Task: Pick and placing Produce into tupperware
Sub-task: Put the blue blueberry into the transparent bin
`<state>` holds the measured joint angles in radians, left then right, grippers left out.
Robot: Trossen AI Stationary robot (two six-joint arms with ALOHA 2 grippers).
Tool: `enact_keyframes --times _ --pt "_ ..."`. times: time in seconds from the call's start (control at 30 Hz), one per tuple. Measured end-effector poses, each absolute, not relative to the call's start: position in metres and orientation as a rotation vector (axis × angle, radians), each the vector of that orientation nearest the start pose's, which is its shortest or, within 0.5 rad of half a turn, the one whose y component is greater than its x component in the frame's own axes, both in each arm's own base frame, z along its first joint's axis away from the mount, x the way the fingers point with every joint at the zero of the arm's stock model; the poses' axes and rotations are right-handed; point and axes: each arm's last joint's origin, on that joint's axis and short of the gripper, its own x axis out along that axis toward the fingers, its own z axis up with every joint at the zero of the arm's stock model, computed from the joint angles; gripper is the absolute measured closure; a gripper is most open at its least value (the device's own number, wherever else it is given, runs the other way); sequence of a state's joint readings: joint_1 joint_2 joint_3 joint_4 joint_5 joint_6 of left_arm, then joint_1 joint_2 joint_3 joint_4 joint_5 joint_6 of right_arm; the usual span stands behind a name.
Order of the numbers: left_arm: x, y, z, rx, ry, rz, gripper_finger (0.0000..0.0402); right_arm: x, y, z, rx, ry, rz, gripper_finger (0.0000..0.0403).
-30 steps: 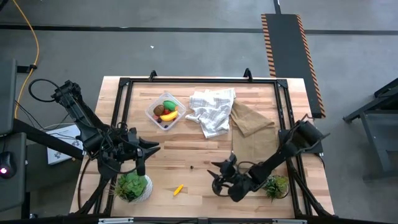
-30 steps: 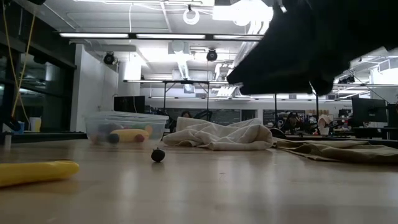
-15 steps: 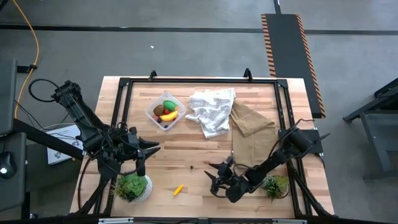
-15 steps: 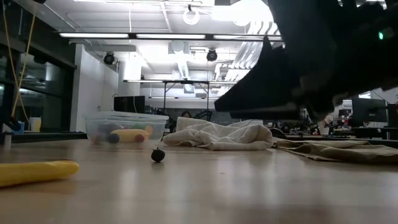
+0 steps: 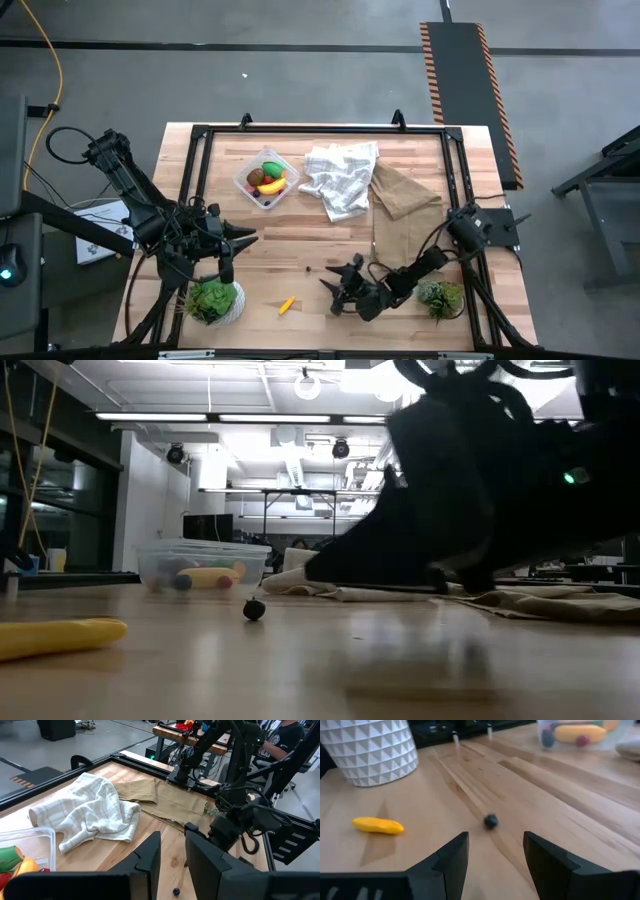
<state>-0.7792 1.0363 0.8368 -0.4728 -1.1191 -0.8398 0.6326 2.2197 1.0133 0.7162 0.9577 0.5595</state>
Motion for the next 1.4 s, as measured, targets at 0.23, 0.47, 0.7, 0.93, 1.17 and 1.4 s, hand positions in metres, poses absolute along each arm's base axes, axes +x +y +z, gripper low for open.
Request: enact_keyframes --times 0.23,0.47,0.7,0.93,1.17,1.4 --pt "0.161 -0.122 0.291 -0.270 0.225 0.454 0.0323 0.355 0.220 0.065 0.136 0.263 -0.361 0.0224" --pt "0.161 -0.122 0.290 -0.264 0.235 0.447 0.0323 0.358 0.217 0.051 0.142 0.278 -0.380 0.0224" --pt "0.161 -0.122 0.290 -0.247 0.243 0.442 0.0323 0.360 0.215 0.052 0.130 0.274 -0.380 0.0224" --pt "0.161 -0.122 0.290 -0.245 0.243 0.441 0.0323 0.366 0.206 0.052 0.129 0.276 -0.396 0.0224" --pt "0.161 -0.122 0.290 -0.241 0.244 0.441 0.0323 0.369 0.202 0.052 0.140 0.289 -0.375 0.0224" --pt "0.161 -0.122 0.290 -0.237 0.245 0.440 0.0323 0.371 0.201 0.052 0.132 0.294 -0.348 0.0224"
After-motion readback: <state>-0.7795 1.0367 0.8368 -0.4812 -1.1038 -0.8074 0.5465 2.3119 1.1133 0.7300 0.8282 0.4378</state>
